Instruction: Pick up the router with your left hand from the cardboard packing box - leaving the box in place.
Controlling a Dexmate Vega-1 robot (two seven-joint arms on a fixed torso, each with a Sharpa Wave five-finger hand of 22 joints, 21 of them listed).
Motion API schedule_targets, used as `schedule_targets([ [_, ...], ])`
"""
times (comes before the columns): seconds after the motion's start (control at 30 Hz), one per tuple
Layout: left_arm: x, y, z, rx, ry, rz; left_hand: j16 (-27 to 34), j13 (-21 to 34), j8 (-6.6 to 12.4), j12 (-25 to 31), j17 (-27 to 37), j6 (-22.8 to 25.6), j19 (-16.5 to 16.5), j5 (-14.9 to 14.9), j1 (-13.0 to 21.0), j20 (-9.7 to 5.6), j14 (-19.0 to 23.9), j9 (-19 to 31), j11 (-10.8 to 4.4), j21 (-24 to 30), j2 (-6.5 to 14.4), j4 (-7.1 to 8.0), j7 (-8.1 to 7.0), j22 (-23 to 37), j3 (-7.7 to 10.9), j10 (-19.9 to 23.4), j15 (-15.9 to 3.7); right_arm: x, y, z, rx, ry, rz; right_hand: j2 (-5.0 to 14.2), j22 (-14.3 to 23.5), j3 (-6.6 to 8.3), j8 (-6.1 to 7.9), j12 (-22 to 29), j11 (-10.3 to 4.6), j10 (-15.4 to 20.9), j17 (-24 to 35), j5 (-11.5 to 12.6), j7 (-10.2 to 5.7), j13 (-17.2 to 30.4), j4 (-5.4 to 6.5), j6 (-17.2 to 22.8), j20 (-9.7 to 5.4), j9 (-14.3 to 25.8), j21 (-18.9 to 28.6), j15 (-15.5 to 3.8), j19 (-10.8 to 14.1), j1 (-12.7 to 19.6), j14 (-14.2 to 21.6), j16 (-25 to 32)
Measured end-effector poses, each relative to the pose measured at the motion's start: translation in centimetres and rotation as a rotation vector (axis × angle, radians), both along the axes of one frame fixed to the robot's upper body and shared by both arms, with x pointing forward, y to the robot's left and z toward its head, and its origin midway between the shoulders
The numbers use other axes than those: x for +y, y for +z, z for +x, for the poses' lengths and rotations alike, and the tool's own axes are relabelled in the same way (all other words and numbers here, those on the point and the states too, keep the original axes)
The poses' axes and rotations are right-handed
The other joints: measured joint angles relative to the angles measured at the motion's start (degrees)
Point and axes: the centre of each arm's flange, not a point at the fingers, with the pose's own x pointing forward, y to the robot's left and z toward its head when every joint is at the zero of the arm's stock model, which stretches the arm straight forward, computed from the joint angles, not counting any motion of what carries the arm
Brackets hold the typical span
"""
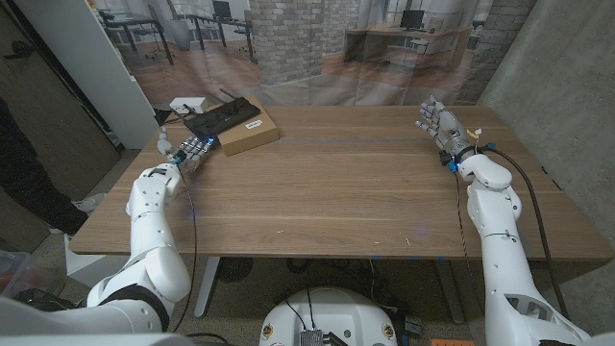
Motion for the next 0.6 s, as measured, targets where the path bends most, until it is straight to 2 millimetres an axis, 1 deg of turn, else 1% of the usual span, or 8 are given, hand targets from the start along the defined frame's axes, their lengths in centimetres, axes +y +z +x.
schedule_targets([
  [0.1, 0.1, 0.4, -0.1, -0.003, 0.004, 0.007, 0.0, 0.0, 0.0, 0.0, 0.0, 0.0, 0.0, 0.0, 0.0, 0.0, 0.0, 0.0, 0.0, 0.0, 0.0, 0.0, 0.0, 0.0, 0.0, 0.0, 0.0, -0.1, -0.2, -0.2, -0.002, -0.002, 0.003, 0.0, 0.0, 0.0, 0.0, 0.0, 0.0, 0.0, 0.0, 0.0, -0.32, 0.0, 0.0, 0.3, 0.0, 0.0, 0.0, -0.25, 0.0, 0.0, 0.3, 0.0],
  [0.23, 0.6, 1.5, -0.1, -0.009, 0.012, 0.02, 0.0, 0.0, 0.0, 0.0, 0.0, 0.0, 0.0, 0.0, 0.0, 0.0, 0.1, 0.0, 0.0, -0.3, 0.0, 0.0, 0.0, 0.0, 0.0, 0.0, -0.1, -0.2, -0.3, -0.5, -0.005, -0.005, 0.004, 0.0, 0.0, 0.0, 0.0, 0.0, 0.0, 0.0, 0.0, 0.0, -0.11, 0.0, 0.0, 0.5, 0.0, 0.0, 0.0, -0.25, 0.0, 0.0, 0.3, 0.0],
  [0.27, 0.6, 1.6, 0.0, -0.008, 0.012, 0.021, 0.0, 0.0, 0.0, 0.0, -0.1, 0.2, 0.0, 0.0, 0.0, 0.0, 0.2, 0.0, -0.16, -0.3, 0.0, 0.0, -0.23, -0.1, 0.0, 0.2, -0.2, -0.2, -0.3, -0.5, -0.005, -0.005, 0.004, 0.0, 0.0, 0.0, 0.0, 0.0, 0.0, 0.0, 0.0, 0.0, -0.11, 0.0, 0.0, 0.5, 0.02, 0.0, 0.0, -0.25, 0.0, 0.0, 0.3, 0.0],
  [0.33, 0.7, 1.6, 0.1, -0.001, 0.013, 0.026, 0.0, 0.0, 0.0, 0.0, -0.1, 0.6, 0.2, 0.0, 0.0, 0.24, 0.2, 0.0, -0.41, -0.3, 0.0, 0.0, -0.06, -0.2, 0.0, 0.4, -0.2, -0.2, -0.4, -0.7, -0.006, -0.006, 0.005, 0.0, 0.0, 0.0, 0.0, 0.0, 0.21, 0.2, 0.0, 0.0, -0.11, 0.0, 0.0, 0.5, 0.34, 0.0, 0.0, -0.25, 0.3, 0.0, 0.3, 0.0],
  [0.4, 0.9, 1.9, 0.3, 0.007, 0.013, 0.031, 0.0, 0.0, 0.01, 0.0, -0.2, 1.0, 0.6, 0.0, 0.0, 0.01, 0.6, 0.0, -0.43, -0.3, 0.0, 0.0, -0.12, -0.2, 0.0, 0.4, -0.2, -0.2, -0.4, -0.8, -0.009, -0.008, 0.005, 0.0, 0.0, 0.0, 0.0, 0.0, 0.22, 0.2, 0.0, 0.0, -0.41, 0.0, 0.0, 0.8, 0.32, 0.0, 0.0, -0.25, 0.3, 0.0, 0.3, 0.0],
  [0.5, 1.0, 1.9, 0.5, 0.022, 0.014, 0.037, 0.0, -0.1, 0.01, 0.0, -0.2, 1.0, 0.6, 0.0, 0.2, 0.01, 0.7, 0.0, -0.72, -0.3, 0.2, -0.23, -0.2, -0.2, -0.23, 0.7, -0.29, -0.1, -0.4, -0.9, -0.012, -0.009, 0.004, 0.0, 0.0, 0.0, 0.01, 0.1, 0.31, 0.3, 0.0, 0.2, -0.41, 0.0, 0.0, 0.8, 0.29, 0.1, 0.0, -0.04, 0.3, 0.0, 0.5, 0.4],
  [0.57, 1.1, 1.8, 0.9, 0.04, 0.01, 0.04, 0.0, 0.0, 0.01, 0.0, -0.2, 1.0, 0.6, 0.0, 0.3, 0.01, 0.7, 0.0, -0.73, -0.3, 0.2, -0.23, -0.2, -0.2, -0.23, 0.7, -0.29, -0.1, -0.3, -1.0, -0.017, -0.01, 0.003, 0.0, 0.0, 0.0, 0.44, 0.5, 0.3, 0.7, 0.0, 0.5, -0.2, 0.0, 0.0, 1.0, 0.08, 0.1, 0.4, -0.14, 0.5, 0.0, 0.8, 0.4],
  [0.6, 1.2, 1.8, 0.9, 0.044, 0.012, 0.044, 0.0, -0.1, 0.01, 0.0, -0.2, 1.0, 0.6, 0.0, 0.4, 0.01, 0.7, 0.0, -0.72, -0.3, 0.1, -0.25, -0.2, -0.2, -0.22, 0.7, -0.29, -0.1, -0.3, -1.0, -0.018, -0.01, 0.003, 0.0, 0.0, 0.0, 0.45, 0.5, 0.22, 0.8, 0.0, 0.5, -0.43, 0.0, 0.0, 1.2, 0.0, 0.1, 0.4, -0.14, 0.6, 0.0, 0.8, 0.5],
])
